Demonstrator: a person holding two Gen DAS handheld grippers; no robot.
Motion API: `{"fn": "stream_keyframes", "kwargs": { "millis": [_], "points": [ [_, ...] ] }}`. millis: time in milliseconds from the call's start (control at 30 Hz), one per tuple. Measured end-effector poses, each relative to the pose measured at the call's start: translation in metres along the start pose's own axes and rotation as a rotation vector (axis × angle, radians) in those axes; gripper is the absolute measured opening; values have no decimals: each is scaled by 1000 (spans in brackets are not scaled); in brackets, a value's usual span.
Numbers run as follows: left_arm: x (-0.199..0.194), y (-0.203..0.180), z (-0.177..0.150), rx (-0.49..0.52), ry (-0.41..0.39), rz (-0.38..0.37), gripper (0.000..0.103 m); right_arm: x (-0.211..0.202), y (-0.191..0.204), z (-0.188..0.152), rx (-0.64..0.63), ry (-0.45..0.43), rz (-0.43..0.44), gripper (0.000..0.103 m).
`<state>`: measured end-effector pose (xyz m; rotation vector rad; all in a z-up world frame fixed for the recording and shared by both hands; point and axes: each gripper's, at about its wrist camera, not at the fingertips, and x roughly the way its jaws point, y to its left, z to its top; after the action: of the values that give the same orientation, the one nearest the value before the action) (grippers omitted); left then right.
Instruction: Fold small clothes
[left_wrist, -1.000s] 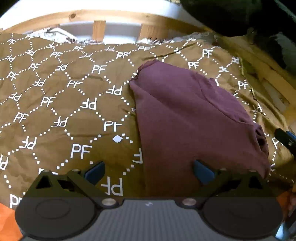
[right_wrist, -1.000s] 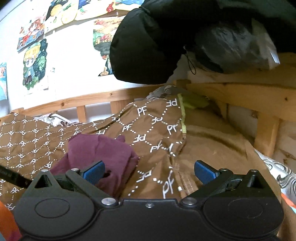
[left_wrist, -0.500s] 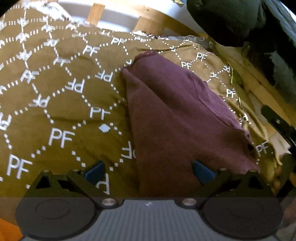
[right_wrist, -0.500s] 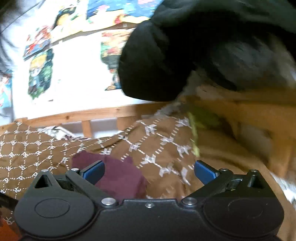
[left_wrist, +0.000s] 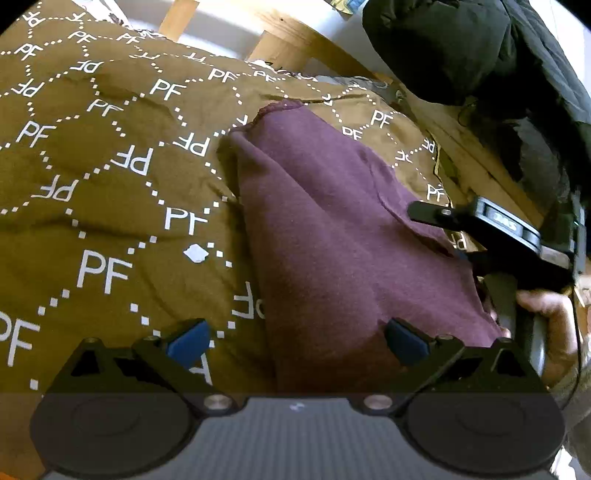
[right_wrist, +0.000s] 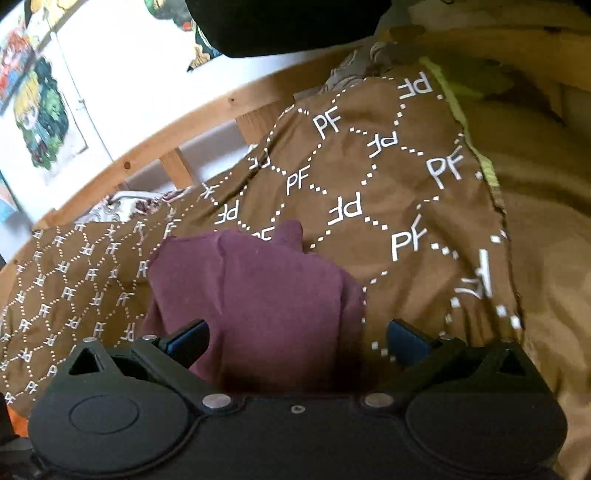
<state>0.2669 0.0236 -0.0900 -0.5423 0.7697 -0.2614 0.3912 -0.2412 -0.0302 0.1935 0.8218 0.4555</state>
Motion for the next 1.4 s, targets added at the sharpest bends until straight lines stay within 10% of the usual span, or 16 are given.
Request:
{"fn": "stream_keyframes", "kwargs": {
  "millis": [600,1167,1400],
  "points": [
    [2,12,12,-31,89,-80,102,44,38,3,-141,153,-232,103],
    [0,9,10,-21,81,-70,102,38,34,-2,-117,110,-205,103],
    [2,3,25,68,108,-127,103,35,14,19,10,178,-49,103]
  ]
}}
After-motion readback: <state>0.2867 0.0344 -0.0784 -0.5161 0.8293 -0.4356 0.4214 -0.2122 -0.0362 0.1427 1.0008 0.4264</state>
